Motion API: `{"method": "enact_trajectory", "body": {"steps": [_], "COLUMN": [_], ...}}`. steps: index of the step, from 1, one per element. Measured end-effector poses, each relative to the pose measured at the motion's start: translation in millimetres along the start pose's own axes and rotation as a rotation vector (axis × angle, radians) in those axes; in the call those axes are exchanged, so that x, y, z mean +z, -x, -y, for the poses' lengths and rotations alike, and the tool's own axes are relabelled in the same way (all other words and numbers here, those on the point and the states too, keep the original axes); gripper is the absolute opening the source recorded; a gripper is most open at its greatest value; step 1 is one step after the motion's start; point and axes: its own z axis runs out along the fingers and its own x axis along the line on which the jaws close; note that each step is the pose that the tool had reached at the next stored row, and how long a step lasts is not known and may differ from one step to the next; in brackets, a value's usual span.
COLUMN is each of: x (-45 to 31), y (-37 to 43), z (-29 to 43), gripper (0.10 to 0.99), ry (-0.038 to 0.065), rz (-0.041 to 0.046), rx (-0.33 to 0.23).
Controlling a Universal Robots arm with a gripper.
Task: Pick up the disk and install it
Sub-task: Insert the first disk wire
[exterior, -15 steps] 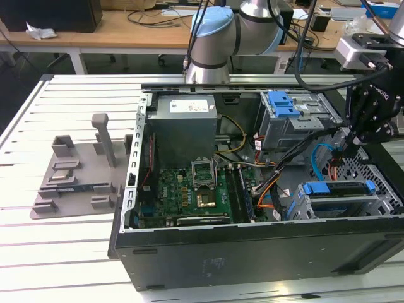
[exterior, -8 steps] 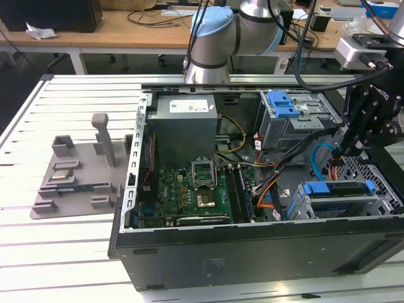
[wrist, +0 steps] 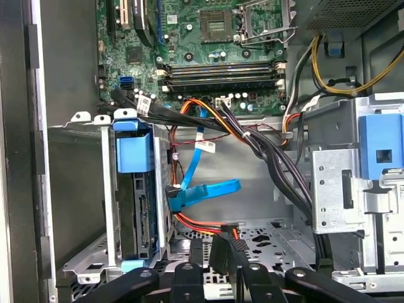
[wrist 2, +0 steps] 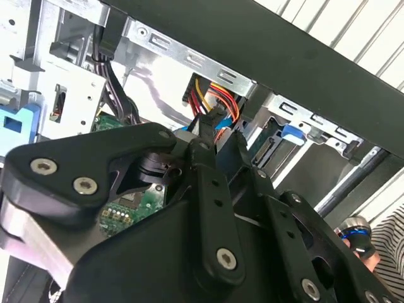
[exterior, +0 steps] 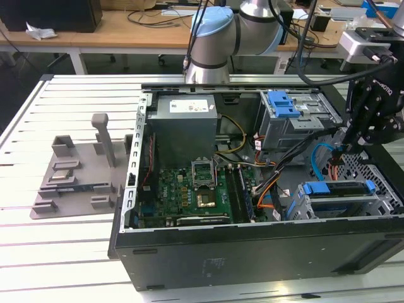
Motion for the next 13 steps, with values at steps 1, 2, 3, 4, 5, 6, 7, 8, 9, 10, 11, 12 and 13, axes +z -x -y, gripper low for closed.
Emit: {"method": "enact_trajectory", "body": {"steps": [1, 2, 3, 4, 5, 6, 7, 8, 9, 10, 11, 12, 13], "x": [0.5, 1.1, 2.0, 3.2, 4.1, 6.1, 7.9, 8.7, 8.7, 8.7, 8.8, 8.8, 8.8], "y": [4.4, 5.8, 6.3, 6.5, 6.7, 6.8, 6.8, 6.9, 6.8, 6.8, 6.9, 6.8, 6.8], "z": [-0.3, -0.4, -0.4, -0.4, -0.4, -0.4, -0.4, -0.3, -0.3, -0.3, -0.3, -0.3, -0.3], "gripper": [0.302, 0.302, 0.302, 0.302, 0.302, 0.302, 0.302, 0.302, 0.302, 0.302, 0.302, 0.286, 0.220], "ry": [0.000, 0.001, 0.001, 0.002, 0.003, 0.004, 0.004, 0.004, 0.004, 0.004, 0.004, 0.004, 0.004], "rz": [-0.0003, 0.0000, -0.0002, -0.0013, -0.0025, -0.0057, -0.0103, -0.0147, -0.0157, -0.0159, -0.0159, -0.0161, -0.0163], "rx": [0.000, 0.000, 0.000, 0.000, 0.000, 0.000, 0.000, 0.000, 0.000, 0.000, 0.000, 0.000, 0.000]}}
